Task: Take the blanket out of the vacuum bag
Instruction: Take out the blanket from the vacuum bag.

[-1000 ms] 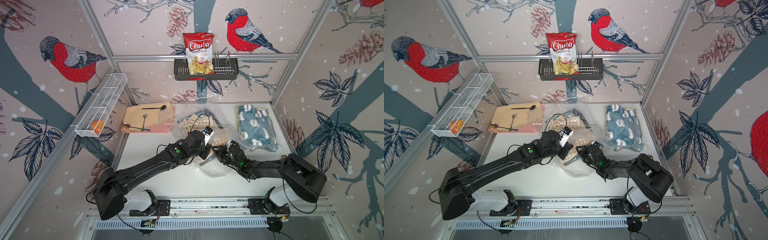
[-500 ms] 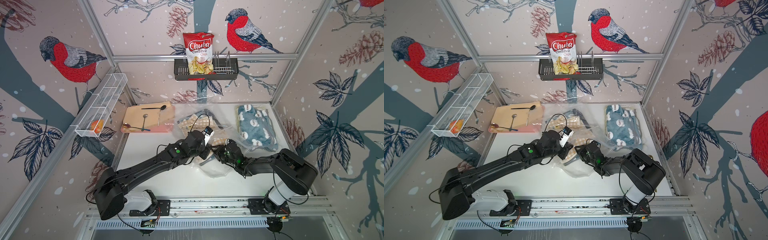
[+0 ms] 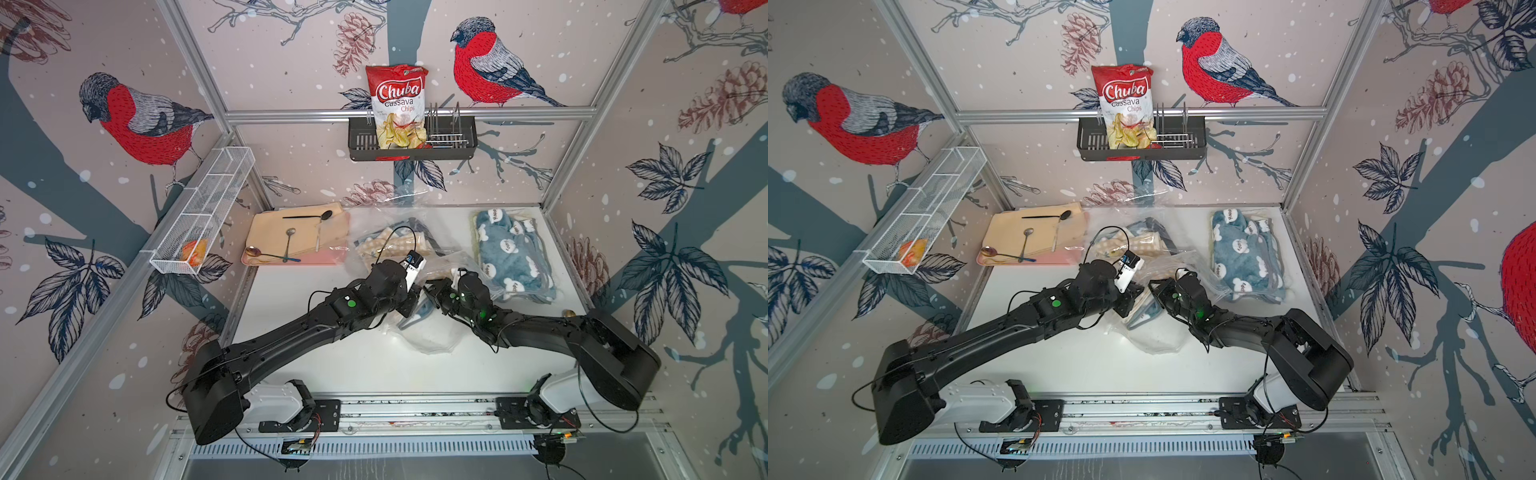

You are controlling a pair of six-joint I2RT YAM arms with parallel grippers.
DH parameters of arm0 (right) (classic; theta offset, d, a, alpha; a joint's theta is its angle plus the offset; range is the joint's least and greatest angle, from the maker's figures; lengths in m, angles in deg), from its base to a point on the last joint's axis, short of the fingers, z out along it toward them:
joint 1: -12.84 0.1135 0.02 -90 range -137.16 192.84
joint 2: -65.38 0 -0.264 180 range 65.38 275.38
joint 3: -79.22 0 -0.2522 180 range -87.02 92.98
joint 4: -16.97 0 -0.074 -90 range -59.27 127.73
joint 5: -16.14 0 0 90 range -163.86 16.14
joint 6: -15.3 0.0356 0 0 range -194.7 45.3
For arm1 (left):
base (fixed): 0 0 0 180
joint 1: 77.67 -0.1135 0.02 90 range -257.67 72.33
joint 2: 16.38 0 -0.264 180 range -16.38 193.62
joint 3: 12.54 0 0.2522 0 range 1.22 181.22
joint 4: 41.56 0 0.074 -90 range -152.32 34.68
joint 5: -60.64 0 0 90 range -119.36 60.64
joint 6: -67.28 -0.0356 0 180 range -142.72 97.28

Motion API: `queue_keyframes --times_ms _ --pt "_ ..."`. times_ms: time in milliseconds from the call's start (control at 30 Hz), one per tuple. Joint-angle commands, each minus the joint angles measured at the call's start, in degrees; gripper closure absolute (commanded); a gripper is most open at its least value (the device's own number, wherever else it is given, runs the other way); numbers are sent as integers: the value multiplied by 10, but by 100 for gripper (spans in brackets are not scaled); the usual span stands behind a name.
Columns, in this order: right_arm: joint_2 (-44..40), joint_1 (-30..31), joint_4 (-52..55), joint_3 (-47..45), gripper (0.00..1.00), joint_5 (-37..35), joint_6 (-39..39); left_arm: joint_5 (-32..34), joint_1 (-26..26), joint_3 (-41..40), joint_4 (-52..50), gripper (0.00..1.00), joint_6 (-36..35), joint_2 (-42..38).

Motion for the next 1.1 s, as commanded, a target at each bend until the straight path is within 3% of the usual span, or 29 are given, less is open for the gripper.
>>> queue_keyframes --times_ms 0,233,500,833,900,1067 --pt "-5 4 18 -6 73 10 -14 9 0 3 9 83 -4 -1" --pt "3 1 -19 -47 67 14 6 7 0 4 8 83 -3 2" --pt "59 -3 -10 2 56 32 5 11 0 4 6 83 -3 1" --pt "76 -3 -53 -8 54 20 20 4 0 4 8 83 -3 -1" --pt "80 -5 -58 2 57 20 19 6 0 3 7 84 -2 -2" --pt "86 -3 -49 45 75 35 9 15 0 4 8 85 -3 -6"
